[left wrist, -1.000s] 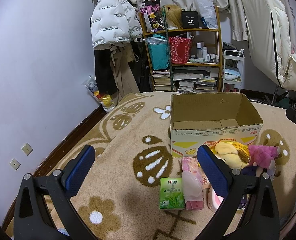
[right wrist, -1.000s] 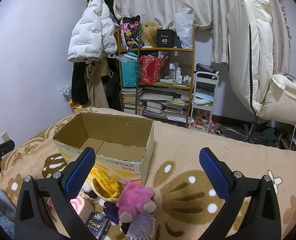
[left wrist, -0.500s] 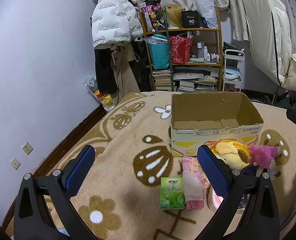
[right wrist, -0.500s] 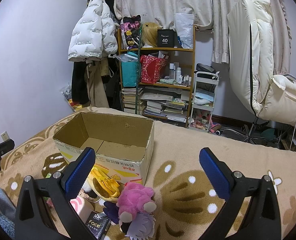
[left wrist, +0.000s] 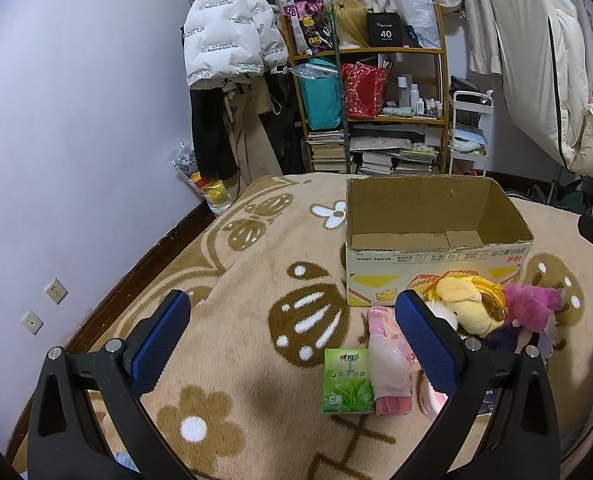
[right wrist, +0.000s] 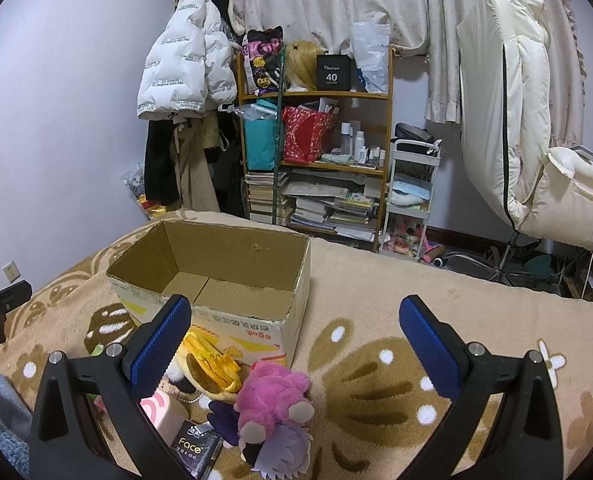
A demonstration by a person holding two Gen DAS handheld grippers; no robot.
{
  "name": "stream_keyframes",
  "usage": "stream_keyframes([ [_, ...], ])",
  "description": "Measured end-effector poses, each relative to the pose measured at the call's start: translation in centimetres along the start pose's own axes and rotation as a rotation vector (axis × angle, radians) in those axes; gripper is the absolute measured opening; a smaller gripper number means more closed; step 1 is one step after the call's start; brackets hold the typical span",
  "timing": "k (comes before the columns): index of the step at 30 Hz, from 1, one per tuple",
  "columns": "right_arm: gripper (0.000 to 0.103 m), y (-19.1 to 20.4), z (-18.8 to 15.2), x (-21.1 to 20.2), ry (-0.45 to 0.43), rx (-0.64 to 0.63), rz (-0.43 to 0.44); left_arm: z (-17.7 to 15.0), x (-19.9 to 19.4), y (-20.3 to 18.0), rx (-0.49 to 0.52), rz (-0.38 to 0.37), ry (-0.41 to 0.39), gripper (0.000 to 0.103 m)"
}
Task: Organize soft objects
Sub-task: 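Grasp the green tissue pack with the left gripper while the right grasps the pink plush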
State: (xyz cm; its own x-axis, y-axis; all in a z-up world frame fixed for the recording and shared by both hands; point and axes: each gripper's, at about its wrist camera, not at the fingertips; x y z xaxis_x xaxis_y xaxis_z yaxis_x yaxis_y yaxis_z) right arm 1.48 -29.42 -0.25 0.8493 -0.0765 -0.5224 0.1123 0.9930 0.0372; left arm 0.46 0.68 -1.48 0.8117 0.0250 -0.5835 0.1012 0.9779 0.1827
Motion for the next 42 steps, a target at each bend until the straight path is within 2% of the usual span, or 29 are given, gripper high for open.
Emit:
stream_keyframes([
  [6, 0.103, 0.9, -0.2, 1.0, 0.033, 0.003, 0.015, 0.5, 1.3, -0.6, 0.015, 0.002, 0.056, 0.101],
  [12, 0.103, 0.0, 0.0, 2.8, 0.104, 0.020, 0.031, 0.9, 3.5, -0.7, -0.003, -0.005, 0.137, 0.101],
  [20, 0.103, -0.3, -0.9, 6.2, 0.240, 0.036, 0.064, 0.4, 8.1, 0.2, -0.073, -0.017, 0.305, 0.101],
  [28, 0.101, -0.3, -2.6, 9.0, 0.351, 0.054, 0.081, -2.1, 13.1, 1.3, -0.131, -0.044, 0.479, 0.101],
  [31, 0.097, -0.5, -3.2, 9.7, 0.369, 0.058, 0.083, -2.8, 14.1, 1.1, -0.130, -0.045, 0.524, 0.101],
  [36, 0.083, -0.7, -4.1, 11.5, 0.439, 0.085, 0.114, -3.9, 15.5, 0.6, -0.114, -0.052, 0.591, 0.101],
  [42, 0.080, -0.8, -4.9, 12.9, 0.489, 0.100, 0.131, -4.7, 16.5, 0.1, -0.094, -0.063, 0.648, 0.101],
])
Point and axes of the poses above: each gripper's, at about its wrist camera, not at the fingertips, and x roughly the way its jaws point, y to its left, z to its top
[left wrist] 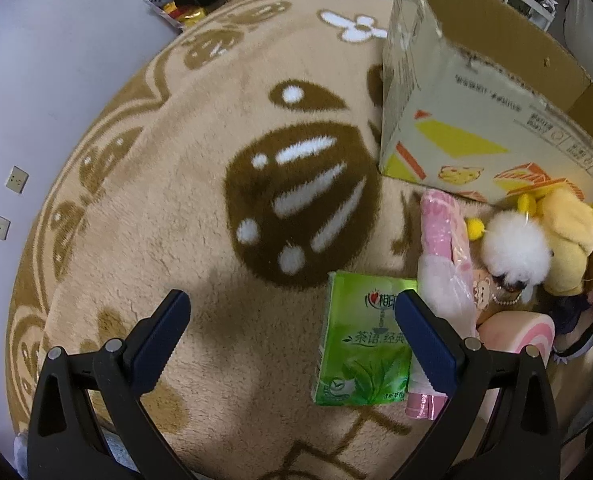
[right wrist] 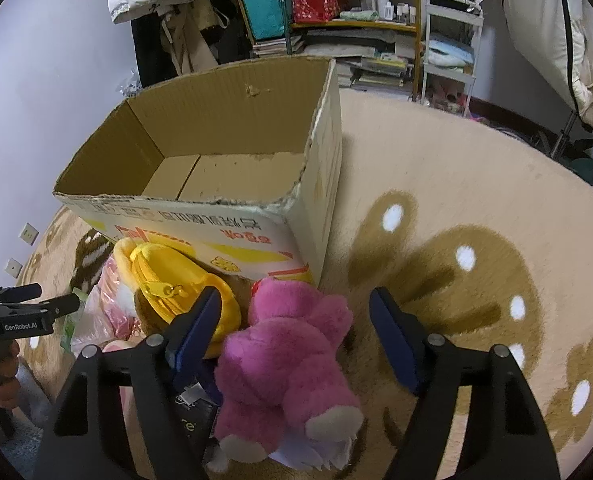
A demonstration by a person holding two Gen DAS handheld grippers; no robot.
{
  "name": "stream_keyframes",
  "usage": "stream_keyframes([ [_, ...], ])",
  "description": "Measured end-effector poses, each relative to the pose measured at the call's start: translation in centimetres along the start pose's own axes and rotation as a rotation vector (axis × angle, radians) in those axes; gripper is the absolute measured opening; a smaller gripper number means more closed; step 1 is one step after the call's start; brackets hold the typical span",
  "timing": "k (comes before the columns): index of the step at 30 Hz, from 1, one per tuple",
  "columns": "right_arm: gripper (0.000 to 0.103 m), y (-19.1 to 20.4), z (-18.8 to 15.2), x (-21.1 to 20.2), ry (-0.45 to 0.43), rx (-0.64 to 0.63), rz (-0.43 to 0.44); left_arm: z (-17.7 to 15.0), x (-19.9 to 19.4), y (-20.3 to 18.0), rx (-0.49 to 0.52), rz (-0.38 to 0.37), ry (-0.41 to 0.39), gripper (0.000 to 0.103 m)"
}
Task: Organize soft objects
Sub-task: 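Grasp the green tissue pack with the left gripper while the right grasps the pink plush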
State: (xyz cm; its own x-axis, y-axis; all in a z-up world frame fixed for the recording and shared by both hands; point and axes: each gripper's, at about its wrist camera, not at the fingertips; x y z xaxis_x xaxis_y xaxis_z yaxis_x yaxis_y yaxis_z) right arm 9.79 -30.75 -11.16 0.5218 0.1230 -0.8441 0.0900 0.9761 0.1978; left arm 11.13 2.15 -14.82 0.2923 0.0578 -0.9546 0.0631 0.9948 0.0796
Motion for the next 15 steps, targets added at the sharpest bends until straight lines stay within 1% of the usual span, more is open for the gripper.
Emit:
stream_keyframes([
  [6, 0.080, 0.27, -0.05, 0.68, 0.019, 0.010, 0.015, -0.18, 0.57, 0.41, -0.020, -0.028, 0.028, 0.101],
  [8, 0.080, 0.34, -0.10, 0.80, 0.023, 0.012, 0.009, -0.19, 0.55, 0.42, -0.023, -0.045, 0.035, 0.101],
  [15, 0.080, -0.05, -0.23, 0.88, 0.041, 0.027, 0.009, -0.37, 0.90, -0.36, 0.002, -0.083, 0.068, 0.101],
])
Point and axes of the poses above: each gripper's, at about its wrist camera, not at the fingertips, and x roughly the way its jaws point, y to its left, z to its top
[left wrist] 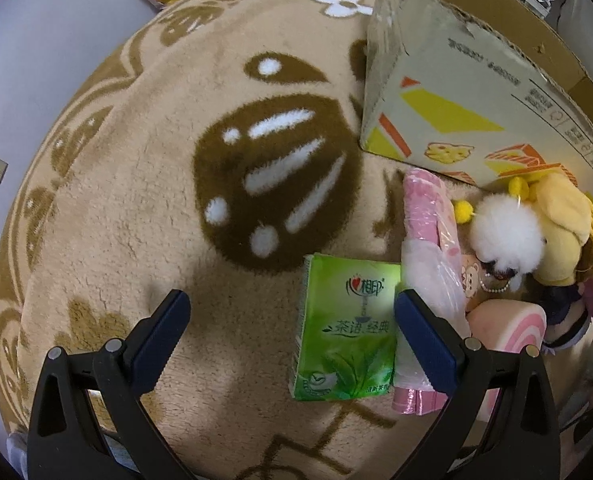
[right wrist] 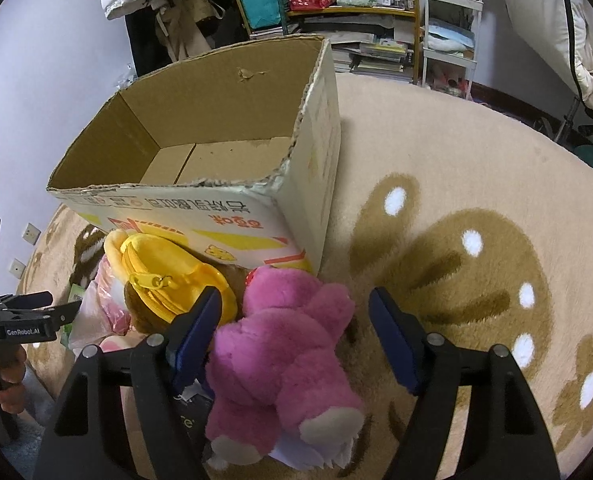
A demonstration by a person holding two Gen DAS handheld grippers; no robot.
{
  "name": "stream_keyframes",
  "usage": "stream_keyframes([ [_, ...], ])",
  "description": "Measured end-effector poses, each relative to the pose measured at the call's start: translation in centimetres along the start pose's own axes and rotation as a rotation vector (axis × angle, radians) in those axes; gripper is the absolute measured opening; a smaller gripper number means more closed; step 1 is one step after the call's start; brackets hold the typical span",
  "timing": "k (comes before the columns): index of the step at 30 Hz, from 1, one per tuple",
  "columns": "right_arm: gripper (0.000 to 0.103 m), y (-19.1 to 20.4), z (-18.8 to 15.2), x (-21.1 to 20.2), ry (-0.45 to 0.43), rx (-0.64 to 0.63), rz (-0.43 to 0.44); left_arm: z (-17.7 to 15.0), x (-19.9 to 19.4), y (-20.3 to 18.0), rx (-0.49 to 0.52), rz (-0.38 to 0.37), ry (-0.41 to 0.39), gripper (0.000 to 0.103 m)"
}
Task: Organize soft objects
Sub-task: 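Grasp the green tissue pack with the left gripper while the right grasps the pink plush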
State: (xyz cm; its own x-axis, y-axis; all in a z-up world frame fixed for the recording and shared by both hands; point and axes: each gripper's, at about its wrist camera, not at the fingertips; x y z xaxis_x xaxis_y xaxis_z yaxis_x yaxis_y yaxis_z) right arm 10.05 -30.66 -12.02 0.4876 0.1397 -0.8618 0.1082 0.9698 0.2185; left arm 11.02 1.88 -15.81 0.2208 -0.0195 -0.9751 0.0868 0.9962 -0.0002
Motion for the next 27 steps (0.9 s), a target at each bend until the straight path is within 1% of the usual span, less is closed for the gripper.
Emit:
stream_keyframes([
  [4, 0.079, -0.1, -0.1, 0.0, 0.007, 0.004, -0.006, 0.0, 0.5, 0.0, -0.001, -0.029, 0.033, 0.101],
  [5, 0.079, -0.2, -0.2, 0.0, 0.010, 0.006, -0.009, 0.0, 0.7, 0.0, 0.002, -0.026, 0.036, 0.101],
  [8, 0.077, -0.4, -0.3, 0.0, 0.016, 0.014, -0.007, 0.2, 0.8, -0.4, 0.019, -0.013, 0.032, 0.101],
  [10, 0.073, -0.5, -0.4, 0.1, 0.022, 0.018, 0.003, 0.4, 1.1, -0.4, 0.018, -0.016, 0.035, 0.101],
  [15, 0.073, -0.7, -0.6, 0.9, 0.060, 0.022, 0.026, 1.2, 1.6, -0.2, 0.017, -0.018, 0.035, 0.101],
  [17, 0.073, -0.6, -0.7, 1.2, 0.074, 0.014, 0.032, 0.9, 1.5, -0.4, 0.021, -0.016, 0.030, 0.101],
  [19, 0.072, -0.5, -0.8, 1.3, 0.082, 0.007, 0.034, 0.7, 1.6, -0.4, 0.023, -0.026, 0.027, 0.097],
  [21, 0.062, -0.3, -0.8, 1.3, 0.086, 0.006, 0.050, 0.0, 1.6, -0.7, 0.021, -0.052, 0.027, 0.089],
  [22, 0.061, -0.2, -0.9, 1.3, 0.085, 0.006, 0.052, -0.2, 1.5, -0.8, 0.021, -0.067, 0.027, 0.086],
  [24, 0.058, -0.1, -1.0, 1.2, 0.084, 0.001, 0.052, -0.1, 1.6, -0.8, 0.019, -0.096, 0.034, 0.073],
  [25, 0.057, 0.0, -1.1, 1.2, 0.083, -0.001, 0.052, -0.1, 1.7, -0.8, 0.018, -0.108, 0.041, 0.069],
  [27, 0.055, 0.1, -1.1, 1.1, 0.080, -0.002, 0.053, -0.4, 2.1, -1.2, 0.030, -0.132, 0.064, 0.050],
])
Point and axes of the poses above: each gripper's, at about its wrist camera, not at the fingertips, and x roughly the way its jaws point, y to its left, z to its top
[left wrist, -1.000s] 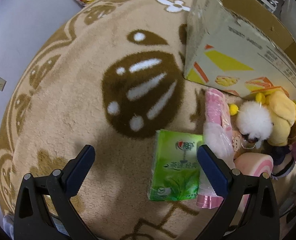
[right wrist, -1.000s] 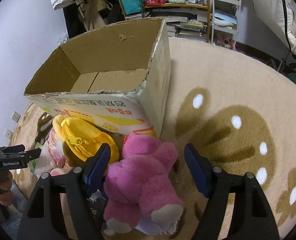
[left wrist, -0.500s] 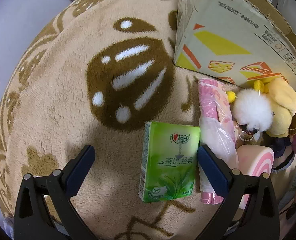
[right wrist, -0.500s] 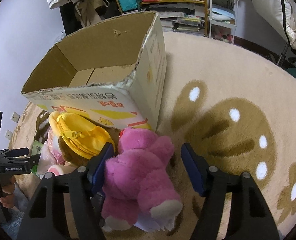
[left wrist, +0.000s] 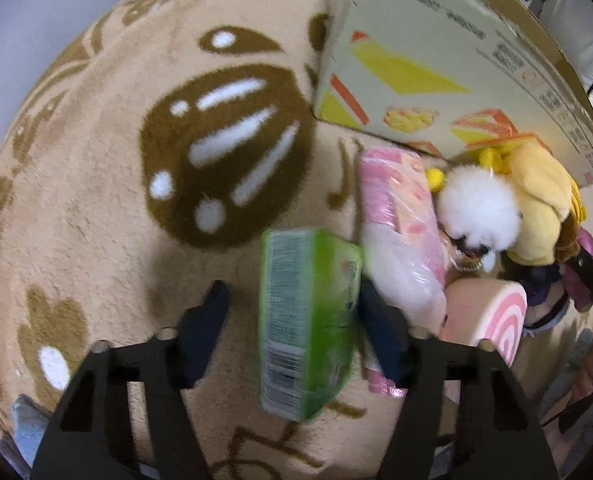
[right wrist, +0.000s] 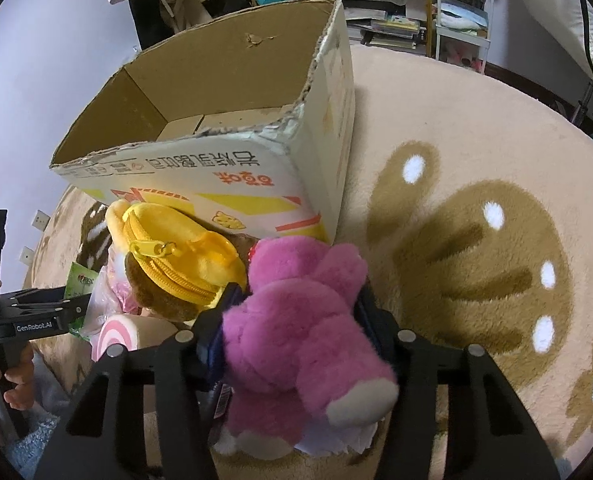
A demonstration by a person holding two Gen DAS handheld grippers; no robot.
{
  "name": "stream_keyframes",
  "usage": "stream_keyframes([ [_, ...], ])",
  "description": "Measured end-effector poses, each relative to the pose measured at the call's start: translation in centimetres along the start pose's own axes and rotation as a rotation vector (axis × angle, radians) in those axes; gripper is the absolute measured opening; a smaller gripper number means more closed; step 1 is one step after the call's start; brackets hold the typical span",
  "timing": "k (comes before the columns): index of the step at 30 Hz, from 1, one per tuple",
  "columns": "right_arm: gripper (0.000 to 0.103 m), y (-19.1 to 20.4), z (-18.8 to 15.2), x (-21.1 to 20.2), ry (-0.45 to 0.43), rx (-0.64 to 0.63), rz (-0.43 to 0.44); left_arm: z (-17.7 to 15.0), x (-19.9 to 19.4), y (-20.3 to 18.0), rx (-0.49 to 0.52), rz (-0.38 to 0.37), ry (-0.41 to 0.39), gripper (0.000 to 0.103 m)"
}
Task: Organize soft objects
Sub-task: 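Grasp the green tissue pack with the left gripper while the right grasps the pink plush, then carry the tissue pack and pink plush into the box and open both grippers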
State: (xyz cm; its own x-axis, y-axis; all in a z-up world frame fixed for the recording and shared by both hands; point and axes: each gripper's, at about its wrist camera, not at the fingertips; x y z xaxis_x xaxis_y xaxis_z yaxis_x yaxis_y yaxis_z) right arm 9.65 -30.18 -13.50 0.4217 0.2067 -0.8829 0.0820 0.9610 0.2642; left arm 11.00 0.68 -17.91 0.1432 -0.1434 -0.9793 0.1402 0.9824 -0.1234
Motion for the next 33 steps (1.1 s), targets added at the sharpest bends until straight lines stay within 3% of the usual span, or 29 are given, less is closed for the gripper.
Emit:
stream_keyframes([
  [4, 0.053, 0.1, 0.0, -0.5, -0.016, -0.007, 0.002, -0.4, 0.1, -0.8, 0.039, 0.052, -0.008, 0.029],
  [14, 0.052, 0.4, 0.3, -3.7, -0.131, -0.019, 0.026, -1.1, -4.8, -0.7, 0.033, 0.041, -0.177, 0.027],
  [19, 0.052, 0.4, 0.0, -6.1, -0.201, -0.010, 0.054, -2.1, -8.4, -2.0, 0.054, 0.050, -0.298, 0.027],
  [23, 0.052, 0.6, -0.6, -8.7, -0.285, -0.019, 0.073, -2.7, -12.0, -3.0, 0.078, 0.082, -0.442, 0.027],
  [30, 0.052, 3.3, -0.8, -12.3, -0.493, -0.146, 0.072, -2.3, -18.1, -3.8, 0.073, 0.101, -0.705, 0.027],
  [33, 0.052, 4.4, -0.4, -13.0, -0.542, -0.194, 0.058, -1.6, -19.7, -4.1, 0.076, 0.085, -0.761, 0.027],
])
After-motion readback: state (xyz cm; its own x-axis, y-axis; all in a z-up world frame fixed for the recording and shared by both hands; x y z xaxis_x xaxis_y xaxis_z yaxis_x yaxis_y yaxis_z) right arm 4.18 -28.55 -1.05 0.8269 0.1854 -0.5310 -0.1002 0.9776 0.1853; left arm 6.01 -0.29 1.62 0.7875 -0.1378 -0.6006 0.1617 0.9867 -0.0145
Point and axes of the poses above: each gripper's, at about its wrist camera, not at the fingertips, and x roughly the way its jaws point, y to its left, z to its top
